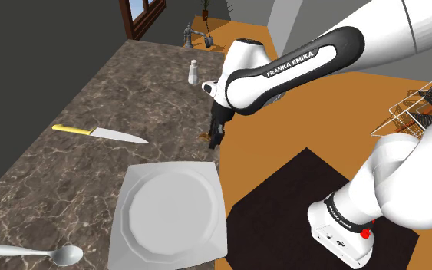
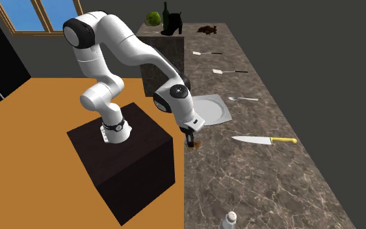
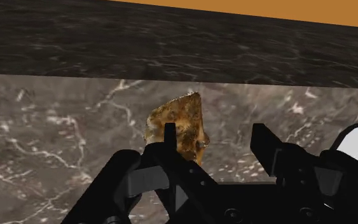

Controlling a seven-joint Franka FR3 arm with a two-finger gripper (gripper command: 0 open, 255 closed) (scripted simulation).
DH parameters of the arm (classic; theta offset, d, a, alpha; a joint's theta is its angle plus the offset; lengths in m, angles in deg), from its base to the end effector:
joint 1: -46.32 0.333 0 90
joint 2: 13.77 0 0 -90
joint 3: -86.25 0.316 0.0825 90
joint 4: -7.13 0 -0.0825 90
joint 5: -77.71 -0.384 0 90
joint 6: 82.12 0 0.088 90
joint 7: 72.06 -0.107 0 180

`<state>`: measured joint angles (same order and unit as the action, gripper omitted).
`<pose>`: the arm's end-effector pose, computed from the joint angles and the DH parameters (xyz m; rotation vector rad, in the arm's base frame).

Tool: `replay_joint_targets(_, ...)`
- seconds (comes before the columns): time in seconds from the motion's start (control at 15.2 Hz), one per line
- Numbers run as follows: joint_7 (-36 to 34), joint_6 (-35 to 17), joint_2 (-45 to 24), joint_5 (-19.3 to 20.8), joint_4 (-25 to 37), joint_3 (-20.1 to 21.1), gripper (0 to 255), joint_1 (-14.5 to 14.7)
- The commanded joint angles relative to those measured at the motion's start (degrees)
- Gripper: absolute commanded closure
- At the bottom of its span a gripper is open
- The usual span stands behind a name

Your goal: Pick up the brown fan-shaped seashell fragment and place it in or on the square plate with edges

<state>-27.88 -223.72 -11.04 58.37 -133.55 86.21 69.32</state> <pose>0.4426 0.1866 0.3214 -2.6351 -1.2940 -0.1502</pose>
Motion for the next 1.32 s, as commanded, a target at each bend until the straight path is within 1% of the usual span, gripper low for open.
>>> replay_joint_targets(0.0,0.00,0.00,0.00,0.00,0.00,0.00,255,0.00)
replay_joint_targets(0.53,0.03,0.07,0.56,0.02,0.08,-0.04,255,-0.04)
replay_joint_targets(0.59,0.03,0.07,0.56,0.02,0.08,-0.04,0,-0.04)
replay_joint_targets(0.66,-3.16,5.93,-1.32,4.41,5.00,0.02,0,-0.48)
replay_joint_targets(0.73,-5.60,11.83,-3.66,7.90,10.32,0.11,0,-0.69)
replay_joint_targets(0.79,-7.01,16.10,-5.61,10.01,14.38,0.10,0,-0.62)
replay_joint_targets(1.25,-6.59,10.87,-8.52,9.30,12.07,0.35,0,-0.16)
